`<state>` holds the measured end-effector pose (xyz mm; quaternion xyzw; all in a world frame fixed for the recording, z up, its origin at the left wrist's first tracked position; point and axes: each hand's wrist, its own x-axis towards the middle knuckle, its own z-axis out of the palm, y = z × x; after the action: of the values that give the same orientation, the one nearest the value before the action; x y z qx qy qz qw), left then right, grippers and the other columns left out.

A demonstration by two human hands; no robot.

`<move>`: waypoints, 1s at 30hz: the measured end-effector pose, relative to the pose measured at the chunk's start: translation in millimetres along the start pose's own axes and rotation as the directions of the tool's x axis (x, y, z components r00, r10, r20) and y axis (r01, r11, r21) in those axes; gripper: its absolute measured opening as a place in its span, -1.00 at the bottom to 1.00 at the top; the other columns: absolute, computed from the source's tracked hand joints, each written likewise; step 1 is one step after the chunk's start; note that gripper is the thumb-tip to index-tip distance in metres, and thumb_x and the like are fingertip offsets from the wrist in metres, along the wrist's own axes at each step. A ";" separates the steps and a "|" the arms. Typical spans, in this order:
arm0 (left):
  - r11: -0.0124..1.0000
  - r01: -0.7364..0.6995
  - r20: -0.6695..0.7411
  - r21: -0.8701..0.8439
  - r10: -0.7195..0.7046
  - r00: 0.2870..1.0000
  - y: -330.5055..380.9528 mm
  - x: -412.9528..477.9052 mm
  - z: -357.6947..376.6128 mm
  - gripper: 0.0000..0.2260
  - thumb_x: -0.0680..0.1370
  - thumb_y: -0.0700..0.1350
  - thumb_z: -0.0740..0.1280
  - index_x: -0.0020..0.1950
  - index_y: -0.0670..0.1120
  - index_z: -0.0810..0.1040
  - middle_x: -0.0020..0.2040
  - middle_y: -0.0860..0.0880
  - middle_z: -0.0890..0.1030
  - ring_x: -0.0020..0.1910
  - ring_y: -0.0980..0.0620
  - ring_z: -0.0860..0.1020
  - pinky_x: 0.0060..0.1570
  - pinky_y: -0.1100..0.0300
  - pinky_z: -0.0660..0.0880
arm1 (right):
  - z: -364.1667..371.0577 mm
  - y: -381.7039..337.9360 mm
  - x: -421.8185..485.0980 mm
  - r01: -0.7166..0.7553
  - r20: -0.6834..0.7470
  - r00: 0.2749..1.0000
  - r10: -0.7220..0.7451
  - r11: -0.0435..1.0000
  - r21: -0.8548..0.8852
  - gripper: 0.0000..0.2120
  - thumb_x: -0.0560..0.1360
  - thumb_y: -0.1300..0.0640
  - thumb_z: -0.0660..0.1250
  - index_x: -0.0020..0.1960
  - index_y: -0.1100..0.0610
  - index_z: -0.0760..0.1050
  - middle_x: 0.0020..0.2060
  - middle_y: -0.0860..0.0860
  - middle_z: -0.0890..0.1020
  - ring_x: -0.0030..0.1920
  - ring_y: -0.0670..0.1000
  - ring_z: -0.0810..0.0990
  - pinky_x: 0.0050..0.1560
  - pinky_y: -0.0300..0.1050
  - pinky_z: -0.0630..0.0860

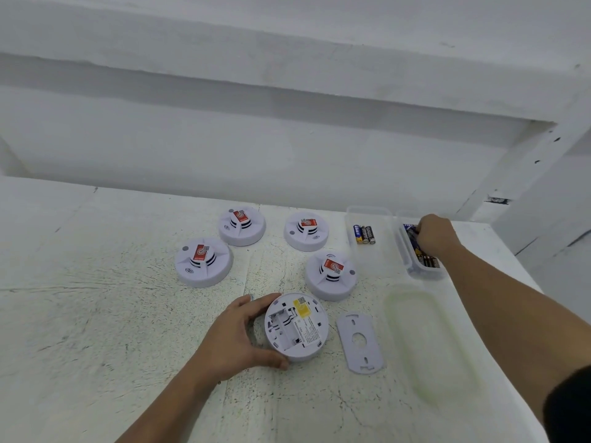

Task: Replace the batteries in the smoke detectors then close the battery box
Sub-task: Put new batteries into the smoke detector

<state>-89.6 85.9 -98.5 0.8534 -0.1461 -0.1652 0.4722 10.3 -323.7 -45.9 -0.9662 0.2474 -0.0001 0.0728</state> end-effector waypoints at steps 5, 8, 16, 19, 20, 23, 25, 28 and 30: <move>1.000 -0.021 -0.004 0.016 0.021 1.000 -0.7 0.2 -0.7 -0.06 -0.08 0.31 0.60 0.27 0.46 0.36 0.06 0.32 0.50 0.31 0.01 0.40 0.28 -0.10 0.39 | -30.9 -9.6 -23.3 -0.041 -0.059 0.996 0.074 0.902 0.430 -0.93 0.50 0.30 0.30 -0.11 0.30 0.54 -0.28 0.21 0.57 -0.26 0.12 0.50 -0.36 -0.20 0.35; 0.999 -0.028 0.000 0.019 0.028 1.000 -2.4 0.1 -0.3 -0.06 -0.08 0.33 0.59 0.27 0.47 0.34 0.09 0.28 0.48 0.31 0.01 0.40 0.28 -0.09 0.39 | -49.5 -23.1 -48.5 0.025 -0.106 0.993 0.043 0.823 0.567 -0.93 0.51 0.24 0.30 -0.01 0.18 0.53 -0.25 0.13 0.60 -0.28 0.11 0.53 -0.33 -0.19 0.40; 0.997 -0.053 0.004 0.056 0.052 0.999 -4.3 1.2 1.0 -0.05 -0.04 0.33 0.58 0.33 0.37 0.36 0.11 0.43 0.41 0.38 0.03 0.33 0.33 -0.09 0.35 | -48.2 -83.9 -156.2 0.171 -0.019 0.978 -0.207 0.746 0.643 -0.90 0.54 0.20 0.31 0.03 0.08 0.55 -0.29 -0.03 0.60 -0.49 -0.21 0.47 -0.46 -0.35 0.41; 0.995 -0.070 0.012 0.072 0.070 0.997 -6.7 1.6 0.1 -0.05 -0.02 0.34 0.57 0.35 0.36 0.35 0.05 0.35 0.44 0.33 -0.02 0.38 0.27 -0.10 0.39 | -27.5 -105.0 -196.7 0.231 0.053 0.944 -0.326 0.767 0.598 -0.87 0.53 0.14 0.33 0.07 0.04 0.56 -0.22 -0.11 0.61 -0.36 -0.25 0.50 -0.31 -0.36 0.39; 0.994 -0.078 0.015 0.082 0.077 0.997 -7.5 2.1 0.2 -0.05 -0.02 0.34 0.57 0.35 0.36 0.34 0.05 0.36 0.43 0.32 -0.02 0.38 0.27 -0.08 0.40 | -20.9 -110.8 -208.6 0.245 0.073 0.932 -0.354 0.767 0.593 -0.86 0.52 0.14 0.33 0.08 0.03 0.55 -0.21 -0.11 0.61 -0.32 -0.22 0.51 -0.30 -0.38 0.40; 0.991 -0.106 0.016 0.087 0.105 0.994 -8.7 3.2 0.1 -0.04 -0.02 0.37 0.56 0.36 0.34 0.34 0.05 0.37 0.44 0.30 -0.02 0.39 0.26 -0.06 0.41 | -3.6 -125.1 -240.2 0.294 0.086 0.909 -0.408 0.773 0.562 -0.88 0.50 0.14 0.34 0.02 -0.01 0.48 -0.27 -0.10 0.59 -0.29 -0.18 0.52 -0.27 -0.37 0.44; 0.990 -0.120 0.014 0.073 0.119 0.993 -10.4 4.1 0.0 -0.04 -0.02 0.36 0.56 0.36 0.32 0.35 0.04 0.41 0.45 0.29 -0.01 0.41 0.26 -0.06 0.41 | 7.3 -131.0 -254.8 0.320 0.059 0.907 -0.416 0.775 0.545 -0.89 0.49 0.14 0.33 0.01 0.01 0.47 -0.26 -0.07 0.57 -0.27 -0.14 0.51 -0.22 -0.24 0.47; 0.990 -0.130 0.010 0.053 0.129 0.992 -11.9 4.6 0.4 -0.06 -0.01 0.33 0.58 0.35 0.33 0.35 0.05 0.50 0.44 0.29 0.02 0.40 0.28 -0.04 0.40 | 22.0 -135.9 -264.8 0.386 -0.010 0.899 -0.437 0.783 0.488 -0.91 0.50 0.11 0.30 0.00 0.05 0.48 -0.24 -0.10 0.50 -0.21 -0.11 0.45 -0.21 -0.28 0.40; 0.988 -0.144 0.007 0.051 0.144 0.990 -12.8 4.4 0.5 -0.07 0.00 0.32 0.58 0.35 0.34 0.35 0.06 0.55 0.42 0.30 0.03 0.40 0.29 -0.02 0.40 | 30.1 -138.4 -267.1 0.425 -0.057 0.893 -0.446 0.797 0.430 -0.92 0.51 0.09 0.27 -0.01 0.05 0.49 -0.22 -0.14 0.43 -0.17 -0.11 0.40 -0.23 -0.36 0.29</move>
<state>-84.6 90.3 -110.3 0.8524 -0.2122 -0.1281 0.4605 -156.8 -71.8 -46.6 -0.9562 0.0109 -0.0487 0.2883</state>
